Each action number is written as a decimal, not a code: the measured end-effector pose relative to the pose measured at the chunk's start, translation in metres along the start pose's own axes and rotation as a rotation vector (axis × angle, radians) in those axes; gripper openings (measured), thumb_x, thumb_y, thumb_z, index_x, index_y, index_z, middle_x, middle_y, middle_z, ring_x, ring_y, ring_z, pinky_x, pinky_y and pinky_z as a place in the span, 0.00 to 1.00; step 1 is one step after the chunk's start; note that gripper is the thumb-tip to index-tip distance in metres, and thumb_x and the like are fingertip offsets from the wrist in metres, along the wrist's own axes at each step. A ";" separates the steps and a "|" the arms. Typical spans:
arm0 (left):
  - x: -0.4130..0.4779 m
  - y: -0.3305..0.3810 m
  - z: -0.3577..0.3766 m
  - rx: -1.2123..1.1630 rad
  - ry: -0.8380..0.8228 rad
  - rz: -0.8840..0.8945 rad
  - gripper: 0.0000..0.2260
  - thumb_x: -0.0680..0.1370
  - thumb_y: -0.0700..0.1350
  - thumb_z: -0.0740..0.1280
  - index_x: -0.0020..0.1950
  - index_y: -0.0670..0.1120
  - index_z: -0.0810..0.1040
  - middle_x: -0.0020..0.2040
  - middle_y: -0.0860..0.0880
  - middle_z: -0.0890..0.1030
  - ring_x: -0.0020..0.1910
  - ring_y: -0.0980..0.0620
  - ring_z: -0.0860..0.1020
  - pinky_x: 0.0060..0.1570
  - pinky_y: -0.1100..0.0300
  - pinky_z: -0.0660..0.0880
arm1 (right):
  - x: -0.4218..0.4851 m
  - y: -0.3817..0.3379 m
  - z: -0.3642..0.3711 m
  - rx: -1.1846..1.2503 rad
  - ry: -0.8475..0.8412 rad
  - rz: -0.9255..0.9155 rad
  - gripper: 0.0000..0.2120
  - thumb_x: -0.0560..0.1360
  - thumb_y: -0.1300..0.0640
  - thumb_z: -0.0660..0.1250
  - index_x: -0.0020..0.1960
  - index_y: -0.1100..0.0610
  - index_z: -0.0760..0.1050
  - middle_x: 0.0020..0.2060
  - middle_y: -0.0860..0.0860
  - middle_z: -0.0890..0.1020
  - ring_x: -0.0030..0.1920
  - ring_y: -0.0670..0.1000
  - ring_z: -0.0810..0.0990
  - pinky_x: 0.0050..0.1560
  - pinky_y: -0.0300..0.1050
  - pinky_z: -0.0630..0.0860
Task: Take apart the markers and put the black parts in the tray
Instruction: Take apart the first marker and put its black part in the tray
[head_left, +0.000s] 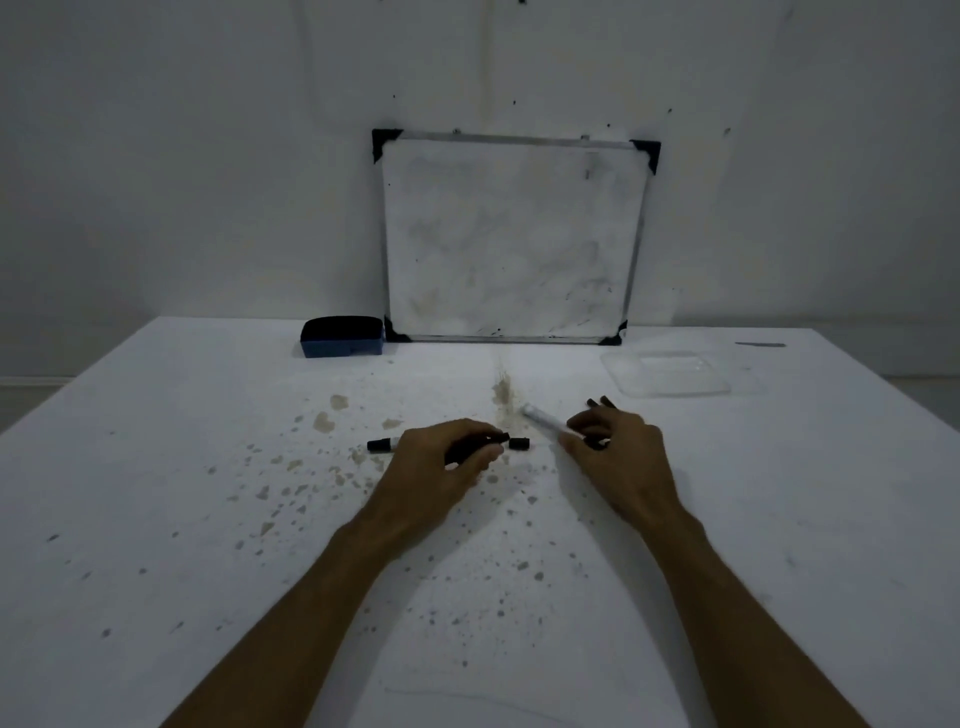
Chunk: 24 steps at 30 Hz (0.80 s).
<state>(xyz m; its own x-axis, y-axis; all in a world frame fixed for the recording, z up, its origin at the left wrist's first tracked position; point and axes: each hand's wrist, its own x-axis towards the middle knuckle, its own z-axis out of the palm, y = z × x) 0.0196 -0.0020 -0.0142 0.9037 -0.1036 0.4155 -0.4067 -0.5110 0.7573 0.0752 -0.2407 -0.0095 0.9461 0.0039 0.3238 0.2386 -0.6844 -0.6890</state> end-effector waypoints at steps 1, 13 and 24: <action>0.000 -0.001 0.002 0.005 -0.019 -0.014 0.12 0.80 0.49 0.71 0.62 0.48 0.84 0.51 0.53 0.87 0.49 0.56 0.86 0.54 0.55 0.83 | -0.001 0.001 0.003 -0.027 0.008 -0.028 0.12 0.75 0.52 0.76 0.56 0.55 0.86 0.49 0.49 0.88 0.47 0.45 0.84 0.52 0.36 0.79; 0.007 0.028 0.024 0.050 0.040 0.058 0.07 0.79 0.54 0.68 0.54 0.55 0.83 0.48 0.60 0.83 0.49 0.60 0.80 0.47 0.71 0.74 | 0.002 0.010 -0.025 0.082 0.059 0.051 0.10 0.76 0.52 0.75 0.55 0.54 0.85 0.51 0.52 0.85 0.48 0.47 0.80 0.48 0.32 0.75; 0.169 0.099 0.105 0.160 -0.198 0.116 0.11 0.83 0.48 0.68 0.61 0.46 0.85 0.53 0.51 0.86 0.49 0.56 0.82 0.46 0.72 0.71 | 0.060 0.135 -0.128 -0.354 -0.095 0.275 0.17 0.78 0.43 0.68 0.63 0.50 0.79 0.64 0.55 0.78 0.64 0.59 0.75 0.64 0.51 0.70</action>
<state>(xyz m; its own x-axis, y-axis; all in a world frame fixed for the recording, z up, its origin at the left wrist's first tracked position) 0.1458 -0.1600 0.0783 0.8671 -0.3260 0.3767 -0.4972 -0.6129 0.6141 0.1366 -0.4258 0.0003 0.9837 -0.1572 0.0875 -0.0980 -0.8761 -0.4720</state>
